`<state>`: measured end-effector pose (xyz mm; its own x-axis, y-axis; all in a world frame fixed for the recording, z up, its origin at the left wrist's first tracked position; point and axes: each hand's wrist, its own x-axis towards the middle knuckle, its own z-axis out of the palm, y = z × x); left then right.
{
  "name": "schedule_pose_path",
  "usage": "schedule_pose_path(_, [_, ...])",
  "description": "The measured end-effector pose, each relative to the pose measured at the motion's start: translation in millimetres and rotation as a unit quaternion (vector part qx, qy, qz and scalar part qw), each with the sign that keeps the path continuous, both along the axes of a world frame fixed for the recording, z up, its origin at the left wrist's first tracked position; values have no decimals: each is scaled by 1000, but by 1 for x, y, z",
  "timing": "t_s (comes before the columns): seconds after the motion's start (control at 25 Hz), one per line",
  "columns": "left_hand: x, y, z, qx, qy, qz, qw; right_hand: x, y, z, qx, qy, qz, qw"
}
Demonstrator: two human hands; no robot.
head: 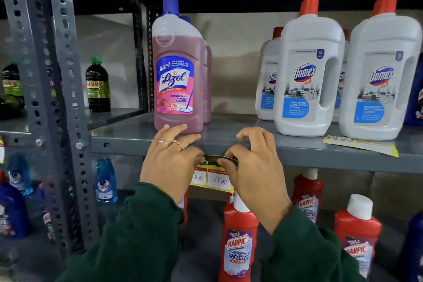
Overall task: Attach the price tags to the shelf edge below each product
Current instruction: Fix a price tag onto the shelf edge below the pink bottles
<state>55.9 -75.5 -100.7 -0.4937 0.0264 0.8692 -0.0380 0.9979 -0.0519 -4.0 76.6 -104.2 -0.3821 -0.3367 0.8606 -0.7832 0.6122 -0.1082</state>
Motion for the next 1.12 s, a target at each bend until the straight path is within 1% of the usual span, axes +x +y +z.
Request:
schedule_pose_path(0.16, [0,-2,-2,-34,4,6,999,0,-5,1,28,7,3,1000])
schedule_pose_path(0.44, [-7,-9,-6,-98,14,7,995,-3,-9,1,106,8,-38,994])
schedule_pose_path(0.52, [-10,-9,-7,-96,29,-3,995,-2,-13,3,109,-1,-32,994])
schedule_pose_path(0.64, [-11,-6,-7,-89,41,-14,995,2,-14,8,76,-38,-8,996])
schedule_pose_path(0.88, [-7,-1,-2,-72,24,1,997,9,-9,17,51,-84,19,995])
schedule_pose_path(0.96, [-4,1,4,-33,16,3,999,10,-8,24,28,-101,33,994])
schedule_pose_path(1.04, [-2,2,14,5,-16,-6,1000,9,-7,31,36,-134,33,990])
schedule_pose_path(1.12, [-2,2,19,3,-24,-13,1000,8,-8,33,41,-134,18,990])
